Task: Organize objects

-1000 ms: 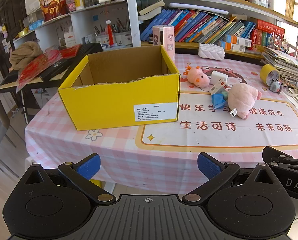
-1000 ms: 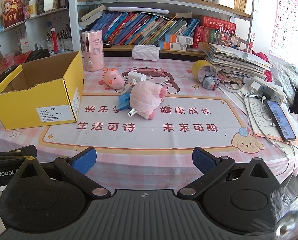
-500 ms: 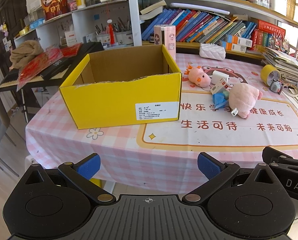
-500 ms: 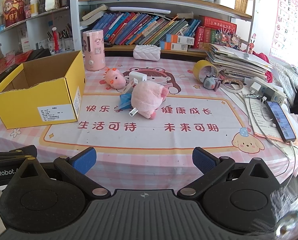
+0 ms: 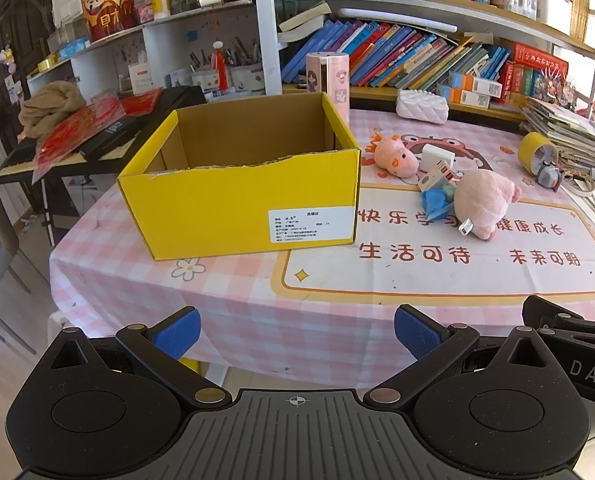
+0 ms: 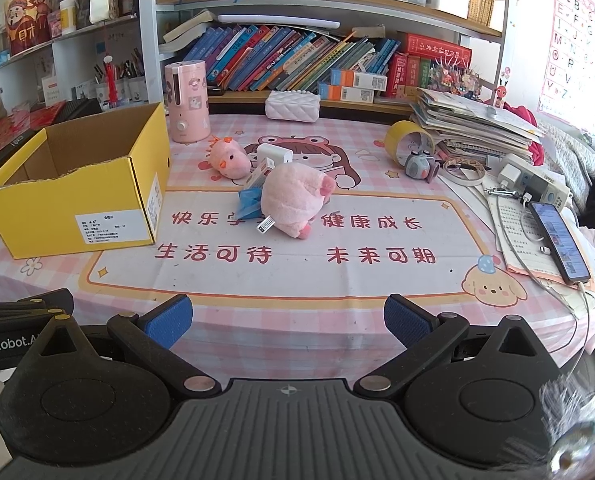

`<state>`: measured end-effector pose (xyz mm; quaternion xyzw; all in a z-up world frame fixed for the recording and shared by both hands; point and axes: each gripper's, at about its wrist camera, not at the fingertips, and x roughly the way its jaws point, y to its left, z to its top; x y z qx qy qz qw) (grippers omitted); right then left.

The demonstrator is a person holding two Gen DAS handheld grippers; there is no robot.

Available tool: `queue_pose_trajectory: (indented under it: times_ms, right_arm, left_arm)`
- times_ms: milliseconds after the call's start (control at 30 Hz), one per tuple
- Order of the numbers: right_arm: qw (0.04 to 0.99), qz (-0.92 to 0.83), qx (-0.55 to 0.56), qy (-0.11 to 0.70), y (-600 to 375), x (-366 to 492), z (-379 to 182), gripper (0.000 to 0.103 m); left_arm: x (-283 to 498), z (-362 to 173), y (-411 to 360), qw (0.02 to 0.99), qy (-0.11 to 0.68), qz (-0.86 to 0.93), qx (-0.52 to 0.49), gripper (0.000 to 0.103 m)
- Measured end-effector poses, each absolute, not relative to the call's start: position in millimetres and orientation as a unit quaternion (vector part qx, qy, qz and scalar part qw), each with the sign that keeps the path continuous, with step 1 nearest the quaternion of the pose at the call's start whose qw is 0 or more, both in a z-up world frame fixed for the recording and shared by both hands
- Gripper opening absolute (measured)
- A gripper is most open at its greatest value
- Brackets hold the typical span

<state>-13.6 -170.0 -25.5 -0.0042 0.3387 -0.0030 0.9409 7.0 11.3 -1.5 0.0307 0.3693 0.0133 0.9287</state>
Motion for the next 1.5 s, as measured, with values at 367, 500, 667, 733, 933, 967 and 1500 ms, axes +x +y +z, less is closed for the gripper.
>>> queue_pose_trajectory:
  times_ms: [367, 500, 667, 733, 933, 967, 1500]
  right_arm:
    - [0.941, -0.003, -0.005, 0.339, -169.9, -13.4, -24.8, 0.103]
    - [0.941, -0.003, -0.005, 0.339, -168.9, -12.8, -22.5, 0.103]
    - [0.941, -0.003, -0.004, 0.339, -169.3, -12.9, -23.4, 0.103]
    - [0.941, -0.002, -0.004, 0.339, -168.5, -12.6, -22.3, 0.103]
    - [0.941, -0.002, -0.005, 0.338, -167.9, -12.6, -21.8, 0.102]
    - [0.941, -0.001, -0.005, 0.338, -167.1, -12.4, -20.9, 0.102]
    - [0.942, -0.005, 0.000, 0.337, -170.1, -15.9, -22.3, 0.102]
  left_arm:
    - [6.9, -2.1, 8.9, 0.930, 0.367, 0.010, 0.028, 0.103]
    - [7.4, -2.5, 9.0, 0.930, 0.367, 0.009, 0.027, 0.103]
    - [7.5, -2.6, 9.3, 0.930, 0.367, 0.008, 0.025, 0.103]
    - [7.6, -2.7, 8.8, 0.930, 0.367, 0.009, 0.025, 0.103]
    - [7.6, -2.5, 9.5, 0.930, 0.367, 0.009, 0.025, 0.103]
    - [7.7, -2.6, 9.2, 0.930, 0.367, 0.009, 0.025, 0.103]
    - [4.6, -4.6, 8.6, 0.931, 0.365, 0.001, 0.026, 0.103]
